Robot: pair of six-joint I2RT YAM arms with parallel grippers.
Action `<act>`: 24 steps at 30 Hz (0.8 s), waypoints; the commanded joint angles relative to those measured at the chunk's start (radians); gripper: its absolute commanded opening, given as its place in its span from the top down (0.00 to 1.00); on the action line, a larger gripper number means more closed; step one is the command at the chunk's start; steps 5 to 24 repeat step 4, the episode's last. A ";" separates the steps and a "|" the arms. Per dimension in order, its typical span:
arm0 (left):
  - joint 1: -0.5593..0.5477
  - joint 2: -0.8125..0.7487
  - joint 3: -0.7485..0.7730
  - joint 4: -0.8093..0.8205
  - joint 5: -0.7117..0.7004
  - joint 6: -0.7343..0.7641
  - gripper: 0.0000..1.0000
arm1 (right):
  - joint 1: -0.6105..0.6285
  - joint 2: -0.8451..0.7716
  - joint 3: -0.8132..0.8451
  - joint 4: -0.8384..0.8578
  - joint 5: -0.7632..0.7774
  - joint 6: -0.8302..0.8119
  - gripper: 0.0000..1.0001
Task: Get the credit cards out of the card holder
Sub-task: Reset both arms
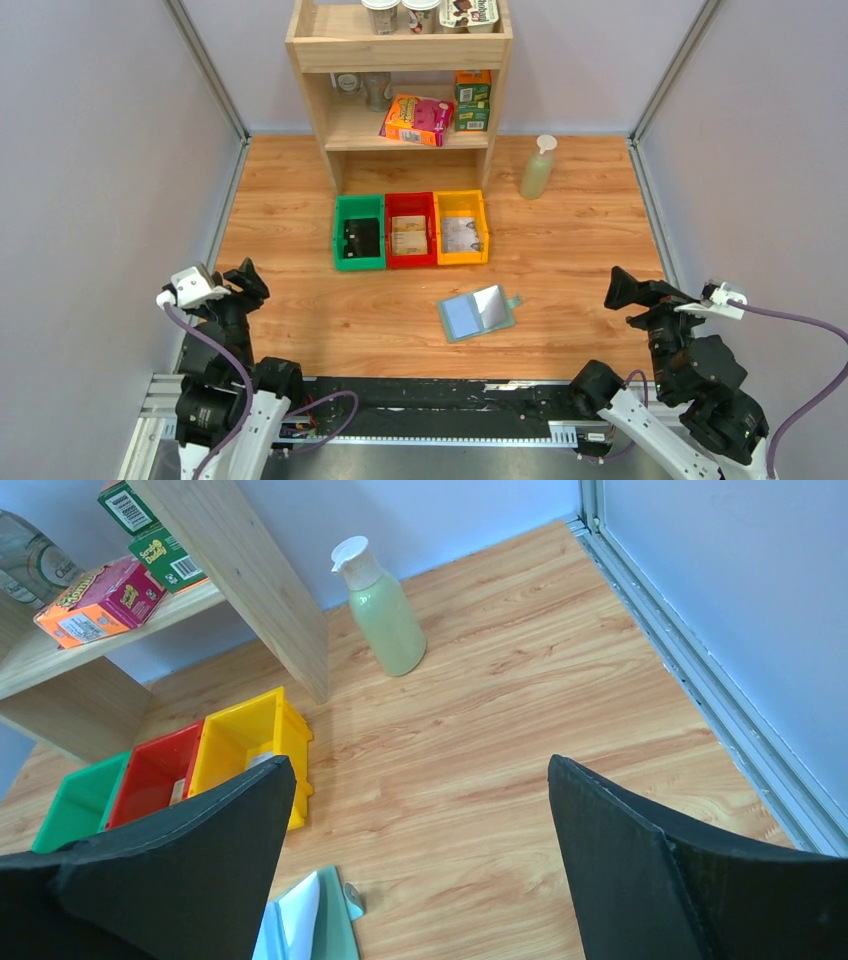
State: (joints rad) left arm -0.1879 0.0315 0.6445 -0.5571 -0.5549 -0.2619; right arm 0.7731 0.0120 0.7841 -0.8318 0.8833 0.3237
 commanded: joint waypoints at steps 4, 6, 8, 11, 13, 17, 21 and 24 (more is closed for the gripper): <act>0.016 0.015 0.014 0.025 0.007 -0.003 0.32 | 0.003 -0.044 0.001 0.040 0.020 -0.015 0.00; 0.016 0.015 0.014 0.025 0.007 -0.003 0.32 | 0.003 -0.044 0.001 0.040 0.020 -0.015 0.00; 0.016 0.015 0.014 0.025 0.007 -0.003 0.32 | 0.003 -0.044 0.001 0.040 0.020 -0.015 0.00; 0.016 0.015 0.014 0.025 0.007 -0.003 0.32 | 0.003 -0.044 0.001 0.040 0.020 -0.015 0.00; 0.016 0.015 0.014 0.025 0.007 -0.003 0.32 | 0.003 -0.044 0.001 0.040 0.020 -0.015 0.00; 0.016 0.015 0.014 0.025 0.007 -0.003 0.32 | 0.003 -0.044 0.001 0.040 0.020 -0.015 0.00; 0.016 0.015 0.014 0.025 0.007 -0.003 0.32 | 0.003 -0.044 0.001 0.040 0.020 -0.015 0.00; 0.016 0.015 0.014 0.025 0.007 -0.003 0.32 | 0.003 -0.044 0.001 0.040 0.020 -0.015 0.00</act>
